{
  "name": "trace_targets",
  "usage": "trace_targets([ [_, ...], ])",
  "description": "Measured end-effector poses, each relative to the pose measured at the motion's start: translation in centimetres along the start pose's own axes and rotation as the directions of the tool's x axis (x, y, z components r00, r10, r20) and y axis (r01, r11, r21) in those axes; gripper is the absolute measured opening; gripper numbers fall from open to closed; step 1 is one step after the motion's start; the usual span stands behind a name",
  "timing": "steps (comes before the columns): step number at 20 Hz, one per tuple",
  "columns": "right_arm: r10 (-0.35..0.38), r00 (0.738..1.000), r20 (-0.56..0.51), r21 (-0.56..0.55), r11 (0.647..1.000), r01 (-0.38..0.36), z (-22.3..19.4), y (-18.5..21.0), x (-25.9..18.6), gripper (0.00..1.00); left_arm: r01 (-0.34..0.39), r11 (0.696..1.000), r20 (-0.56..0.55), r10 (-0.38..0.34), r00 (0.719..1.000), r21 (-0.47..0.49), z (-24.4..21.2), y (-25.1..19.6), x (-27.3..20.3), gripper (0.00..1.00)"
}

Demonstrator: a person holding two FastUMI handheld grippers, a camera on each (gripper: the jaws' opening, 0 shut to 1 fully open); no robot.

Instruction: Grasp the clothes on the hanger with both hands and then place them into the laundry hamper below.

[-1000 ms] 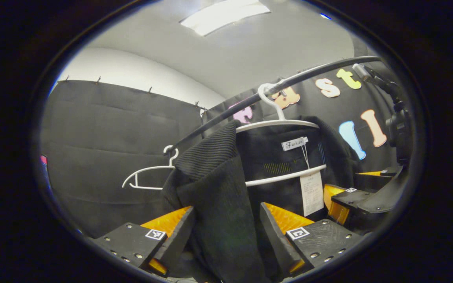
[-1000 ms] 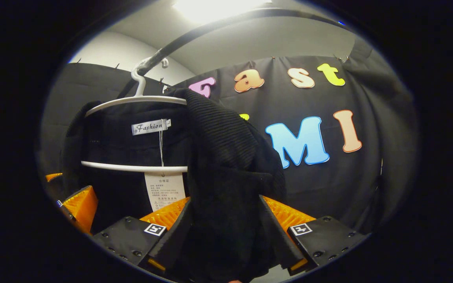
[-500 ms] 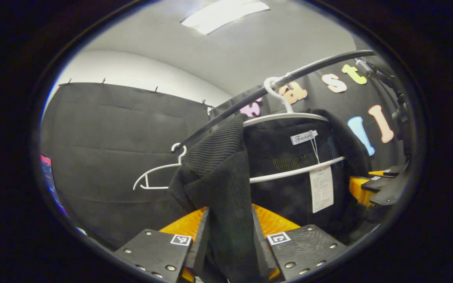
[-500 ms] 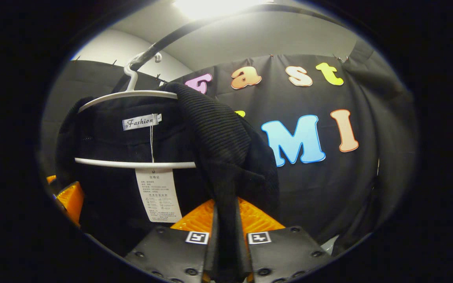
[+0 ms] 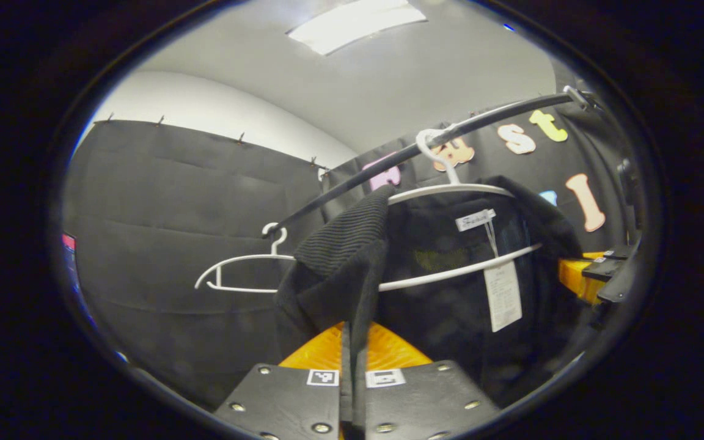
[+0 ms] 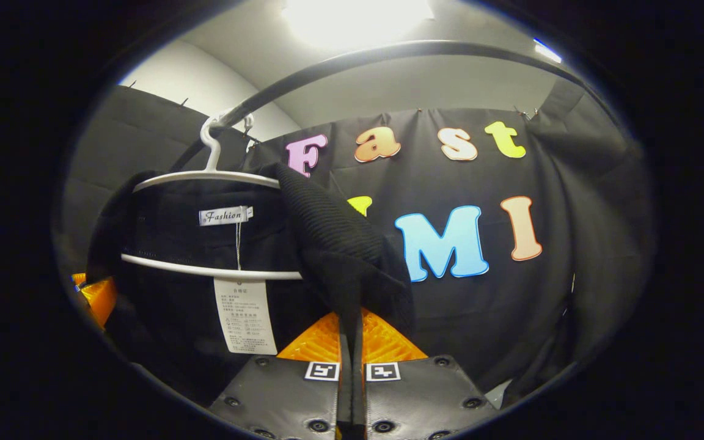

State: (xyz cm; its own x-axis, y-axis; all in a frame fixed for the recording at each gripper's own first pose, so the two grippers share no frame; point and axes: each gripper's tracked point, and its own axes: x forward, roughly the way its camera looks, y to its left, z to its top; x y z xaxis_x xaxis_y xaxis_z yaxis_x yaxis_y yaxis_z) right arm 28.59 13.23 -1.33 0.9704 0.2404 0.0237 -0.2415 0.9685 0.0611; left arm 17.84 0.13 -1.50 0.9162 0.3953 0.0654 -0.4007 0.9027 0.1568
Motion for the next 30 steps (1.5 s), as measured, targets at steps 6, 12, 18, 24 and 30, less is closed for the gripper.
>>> trace_targets([
  [6, -0.06, 0.993, 0.102, -0.02, 0.998, 0.062, 3.6, -2.5, -0.8, 0.01, -0.023, 0.999, 0.103, 0.018, 0.994, 0.046, 4.5, 2.5, -2.5, 0.01],
  [12, -0.11, 0.975, 0.191, -0.025, 0.993, 0.117, 6.7, -4.7, 0.2, 0.02, -0.051, 0.998, 0.174, 0.045, 0.984, 0.035, 8.3, 5.1, -2.7, 0.01],
  [18, -0.125, 0.964, 0.235, -0.036, 0.99, 0.137, 8.0, -5.7, 0.9, 0.01, -0.029, 0.999, 0.184, 0.024, 0.983, 0.022, 8.7, 6.0, -1.6, 0.0],
  [24, -0.135, 0.947, 0.291, -0.047, 0.987, 0.156, 9.7, -6.3, 2.3, 0.01, -0.058, 0.996, 0.262, 0.039, 0.964, 0.068, 11.5, 8.1, 0.0, 0.01],
  [30, -0.152, 0.94, 0.306, -0.053, 0.983, 0.176, 10.2, -6.6, 4.4, 0.01, -0.046, 0.994, 0.324, 0.011, 0.946, 0.101, 13.4, 9.5, 3.2, 0.0],
])
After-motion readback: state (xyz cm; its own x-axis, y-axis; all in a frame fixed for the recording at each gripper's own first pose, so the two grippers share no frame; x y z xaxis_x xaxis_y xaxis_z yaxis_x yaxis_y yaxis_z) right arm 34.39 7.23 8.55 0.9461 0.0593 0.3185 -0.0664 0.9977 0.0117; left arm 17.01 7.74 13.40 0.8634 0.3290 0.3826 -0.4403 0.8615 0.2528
